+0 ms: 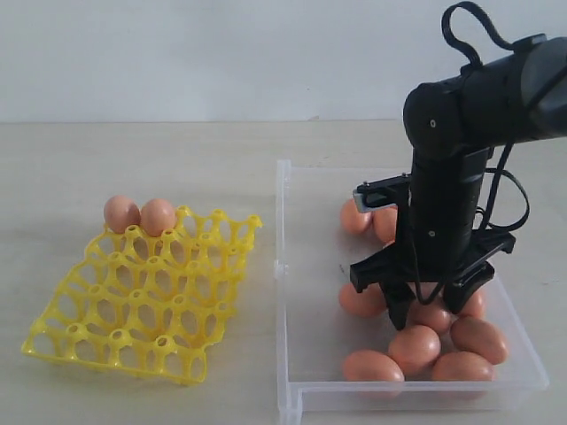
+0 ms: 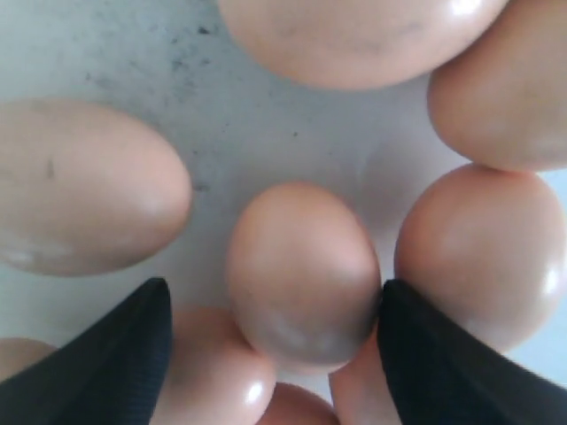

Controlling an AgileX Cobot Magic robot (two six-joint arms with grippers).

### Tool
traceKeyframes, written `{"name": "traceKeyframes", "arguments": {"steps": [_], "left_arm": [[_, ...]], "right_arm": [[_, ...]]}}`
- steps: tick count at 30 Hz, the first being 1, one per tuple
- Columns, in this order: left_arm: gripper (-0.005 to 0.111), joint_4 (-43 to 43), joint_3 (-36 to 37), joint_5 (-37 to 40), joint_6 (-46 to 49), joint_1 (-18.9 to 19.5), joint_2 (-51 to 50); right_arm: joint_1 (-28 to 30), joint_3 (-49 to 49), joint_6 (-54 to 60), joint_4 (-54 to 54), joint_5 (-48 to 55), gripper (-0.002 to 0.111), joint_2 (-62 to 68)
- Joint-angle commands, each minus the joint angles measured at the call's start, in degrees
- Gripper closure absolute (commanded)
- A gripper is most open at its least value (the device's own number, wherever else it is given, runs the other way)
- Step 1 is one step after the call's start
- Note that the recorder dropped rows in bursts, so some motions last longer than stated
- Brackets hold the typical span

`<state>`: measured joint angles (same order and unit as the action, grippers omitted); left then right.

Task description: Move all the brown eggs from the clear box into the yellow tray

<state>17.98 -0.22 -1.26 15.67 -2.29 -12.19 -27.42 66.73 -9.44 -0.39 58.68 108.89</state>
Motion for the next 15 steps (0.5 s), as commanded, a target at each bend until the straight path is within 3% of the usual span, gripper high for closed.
{"name": "traceKeyframes", "arguments": {"steps": [1,8,11,15], "left_arm": [[0.103,0.3,0.2,-0.7,0.3,-0.3,-0.2],[0.103,0.3,0.2,-0.7,0.3,-0.3,-0.2],[0.103,0.3,0.2,-0.7,0.3,-0.3,-0.2],[0.103,0.3,0.2,-0.6,0.3,-0.3,-0.2]], "right_arm": [[0.0,-1.4,2.8,-4.0,-2.6,0.047,-0.2],[0.0,-1.5,8.9,-4.0,-5.1,0.051,-0.2],[0.0,-1.5,8.9,-4.0,-5.5,0.064,-0.2],[0.0,-1.5,9.9,-4.0,-3.6,0.088,-0.2]]}}
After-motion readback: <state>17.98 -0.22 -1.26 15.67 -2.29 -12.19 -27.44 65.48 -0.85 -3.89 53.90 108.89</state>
